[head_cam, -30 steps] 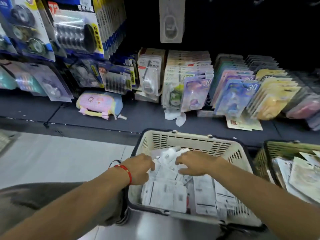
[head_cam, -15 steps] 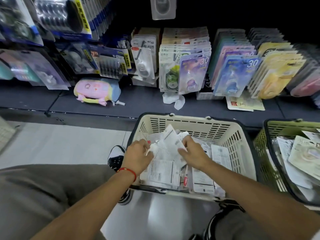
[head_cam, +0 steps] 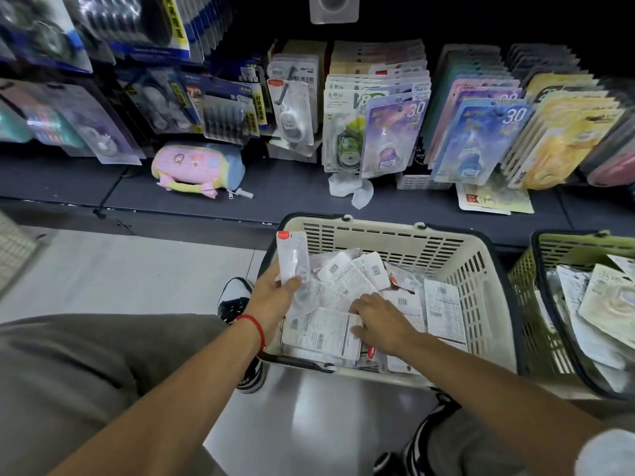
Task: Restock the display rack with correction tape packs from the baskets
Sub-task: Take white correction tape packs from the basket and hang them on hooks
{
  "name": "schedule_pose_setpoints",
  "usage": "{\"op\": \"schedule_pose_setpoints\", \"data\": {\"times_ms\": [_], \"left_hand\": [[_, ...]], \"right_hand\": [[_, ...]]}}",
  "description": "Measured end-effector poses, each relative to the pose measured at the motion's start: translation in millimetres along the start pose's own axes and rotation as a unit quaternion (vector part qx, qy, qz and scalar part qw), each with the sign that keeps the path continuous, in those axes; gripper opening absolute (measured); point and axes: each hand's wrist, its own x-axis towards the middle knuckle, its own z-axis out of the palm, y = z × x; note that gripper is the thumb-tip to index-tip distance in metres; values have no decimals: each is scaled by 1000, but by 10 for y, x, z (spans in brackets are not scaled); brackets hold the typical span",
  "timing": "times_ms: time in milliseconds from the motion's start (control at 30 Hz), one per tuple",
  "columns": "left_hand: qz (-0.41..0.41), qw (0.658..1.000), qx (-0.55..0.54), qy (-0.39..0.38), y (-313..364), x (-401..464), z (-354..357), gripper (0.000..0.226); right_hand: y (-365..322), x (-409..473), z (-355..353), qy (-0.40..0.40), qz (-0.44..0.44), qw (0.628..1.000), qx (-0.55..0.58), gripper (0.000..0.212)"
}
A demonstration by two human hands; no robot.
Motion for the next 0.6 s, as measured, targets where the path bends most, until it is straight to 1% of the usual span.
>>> {"op": "schedule_pose_setpoints", "data": {"times_ms": [33, 67, 100, 133, 200, 300, 400, 533, 600], "left_hand": [[14, 1000, 25, -8, -3, -4, -8, 44], [34, 998, 59, -16, -10, -5, -12, 41], [55, 994, 93, -23, -17, -6, -11, 38], [74, 990, 118, -31, -25, -5, -11, 37], [103, 983, 141, -51, -35, -6, -1, 37], [136, 966, 203, -82, -19, -31, 37, 33], [139, 960, 217, -110, -23, -61, 103, 38], [115, 966, 182, -142, -2, -124, 188, 39], [98, 969, 154, -164, -11, -150, 204, 50]], "right_hand": [[-5, 8, 38, 22, -8, 1000, 19, 31], [-12, 14, 33, 46, -4, 997, 63, 23], [-19, 10, -18, 58, 13, 990, 130, 15], [-21, 5, -102, 54, 33, 976, 209, 12], [-16, -23, -318, 43, 62, 934, 348, 18], [23, -73, -630, 60, 85, 861, 499, 29], [65, -90, -875, 63, 78, 790, 604, 15], [33, -103, -981, 28, 68, 660, 748, 24], [-43, -64, -937, 20, 85, 597, 798, 28]]}}
